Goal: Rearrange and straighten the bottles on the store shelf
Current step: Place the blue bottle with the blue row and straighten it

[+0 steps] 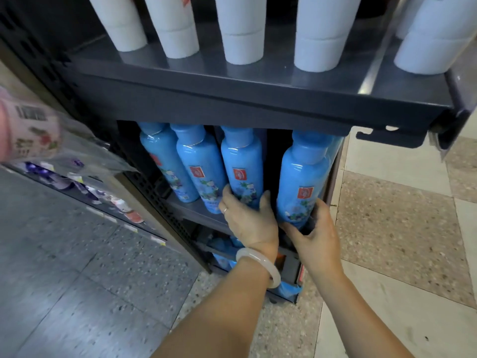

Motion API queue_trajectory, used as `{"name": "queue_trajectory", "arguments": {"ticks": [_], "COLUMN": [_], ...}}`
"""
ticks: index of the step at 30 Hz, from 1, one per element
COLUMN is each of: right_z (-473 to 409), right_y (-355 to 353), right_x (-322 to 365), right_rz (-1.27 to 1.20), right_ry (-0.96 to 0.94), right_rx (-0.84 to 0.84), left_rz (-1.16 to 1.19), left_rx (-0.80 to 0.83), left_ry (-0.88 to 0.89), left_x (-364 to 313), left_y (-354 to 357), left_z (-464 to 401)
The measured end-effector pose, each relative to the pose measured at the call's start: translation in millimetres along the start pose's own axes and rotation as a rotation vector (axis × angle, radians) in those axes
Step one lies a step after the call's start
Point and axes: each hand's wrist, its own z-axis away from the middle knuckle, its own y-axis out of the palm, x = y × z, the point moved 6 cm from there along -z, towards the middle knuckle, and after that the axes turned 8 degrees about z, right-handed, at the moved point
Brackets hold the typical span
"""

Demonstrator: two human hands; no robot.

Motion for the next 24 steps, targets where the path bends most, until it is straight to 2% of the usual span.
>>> {"name": "queue_trajectory", "arguments": {"ticks": [4, 14, 19, 24], "right_z": [1, 1, 3, 2], "right_y": [2, 0, 3, 5], "right_x": [-4, -10, -9, -9], "right_rz": [-0.001, 0.052, 0.041, 0.039], "right_ry": [0.004, 0.043, 0.053, 0.049], "right_rx": [0.036, 0.009, 0.026, 0.028], "left_rz": [-0.033, -0.031, -0.021, -0.132], "left_rx": [-0.013, 0.234, 0.068, 0.113], "left_ry": [0.031, 0.115, 0.083, 0.008], "left_x": [3, 9, 27, 33], "left_y": [-3, -13, -56, -55], "left_z": [2, 12, -8, -47]}}
